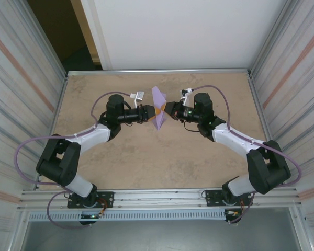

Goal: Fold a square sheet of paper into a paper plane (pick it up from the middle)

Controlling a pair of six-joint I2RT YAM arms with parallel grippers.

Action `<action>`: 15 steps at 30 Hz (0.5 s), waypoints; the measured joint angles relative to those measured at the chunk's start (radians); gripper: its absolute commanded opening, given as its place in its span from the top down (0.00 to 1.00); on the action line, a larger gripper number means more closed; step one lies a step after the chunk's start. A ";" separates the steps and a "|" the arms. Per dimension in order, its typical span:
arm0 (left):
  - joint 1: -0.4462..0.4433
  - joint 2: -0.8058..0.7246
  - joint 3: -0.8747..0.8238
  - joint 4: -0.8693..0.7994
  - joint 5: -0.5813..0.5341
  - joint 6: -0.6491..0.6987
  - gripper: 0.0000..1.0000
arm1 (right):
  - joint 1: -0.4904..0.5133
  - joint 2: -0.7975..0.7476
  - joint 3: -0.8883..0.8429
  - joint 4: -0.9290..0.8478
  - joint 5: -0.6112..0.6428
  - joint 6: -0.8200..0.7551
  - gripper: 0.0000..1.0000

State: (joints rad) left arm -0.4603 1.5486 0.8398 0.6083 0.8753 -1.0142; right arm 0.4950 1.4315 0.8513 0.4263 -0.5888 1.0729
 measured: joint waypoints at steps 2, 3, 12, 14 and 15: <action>0.000 0.000 0.002 -0.001 0.000 -0.001 0.83 | -0.001 0.000 0.000 0.000 0.000 0.002 0.79; 0.000 0.000 0.003 -0.001 0.000 0.000 0.84 | -0.002 -0.001 -0.001 -0.004 0.000 0.003 0.74; 0.000 0.000 0.009 -0.040 -0.004 0.031 0.92 | -0.050 -0.113 -0.020 -0.164 0.077 -0.055 0.53; 0.001 0.000 0.010 -0.060 -0.004 0.045 0.93 | -0.066 -0.154 -0.029 -0.214 0.109 -0.076 0.52; 0.001 0.000 0.011 -0.075 -0.005 0.054 0.93 | -0.072 -0.172 -0.032 -0.238 0.127 -0.089 0.51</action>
State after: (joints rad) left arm -0.4591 1.5486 0.8513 0.5331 0.8700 -0.9600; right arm 0.4225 1.2598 0.8192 0.1883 -0.4614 0.9844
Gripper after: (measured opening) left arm 0.075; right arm 0.478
